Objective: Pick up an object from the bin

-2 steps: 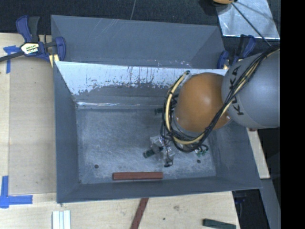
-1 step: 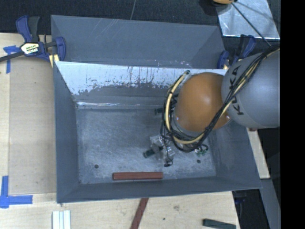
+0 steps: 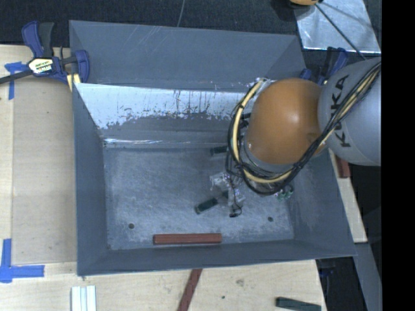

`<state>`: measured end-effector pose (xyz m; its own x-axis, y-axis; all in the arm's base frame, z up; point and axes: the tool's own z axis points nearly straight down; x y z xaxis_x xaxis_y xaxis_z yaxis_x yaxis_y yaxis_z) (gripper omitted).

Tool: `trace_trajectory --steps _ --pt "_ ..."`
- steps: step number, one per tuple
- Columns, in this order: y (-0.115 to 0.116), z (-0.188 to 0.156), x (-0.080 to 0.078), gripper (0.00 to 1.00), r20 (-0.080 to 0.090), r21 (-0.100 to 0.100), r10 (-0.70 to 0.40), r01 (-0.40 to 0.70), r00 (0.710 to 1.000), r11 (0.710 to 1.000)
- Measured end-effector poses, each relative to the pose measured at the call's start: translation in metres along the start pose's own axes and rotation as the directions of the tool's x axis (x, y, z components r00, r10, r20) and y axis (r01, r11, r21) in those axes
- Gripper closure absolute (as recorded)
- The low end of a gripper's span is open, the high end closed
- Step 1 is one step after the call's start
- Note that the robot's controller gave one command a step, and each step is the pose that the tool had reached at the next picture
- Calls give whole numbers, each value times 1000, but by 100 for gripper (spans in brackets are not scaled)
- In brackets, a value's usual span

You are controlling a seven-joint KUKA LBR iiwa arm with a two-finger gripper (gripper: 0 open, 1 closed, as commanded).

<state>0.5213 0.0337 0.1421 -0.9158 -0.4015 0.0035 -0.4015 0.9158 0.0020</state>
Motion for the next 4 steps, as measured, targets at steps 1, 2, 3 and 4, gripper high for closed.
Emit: trace_trajectory --steps 1,2,3,4 --pt "-4 7 -9 0 6 2 26 -26 1000 1000" --pt "-6 27 -11 0 5 1 37 -37 999 999" --pt "-21 71 -16 100 6 2 -117 117 993 993" --pt "-21 71 -16 100 6 2 -116 116 993 993"
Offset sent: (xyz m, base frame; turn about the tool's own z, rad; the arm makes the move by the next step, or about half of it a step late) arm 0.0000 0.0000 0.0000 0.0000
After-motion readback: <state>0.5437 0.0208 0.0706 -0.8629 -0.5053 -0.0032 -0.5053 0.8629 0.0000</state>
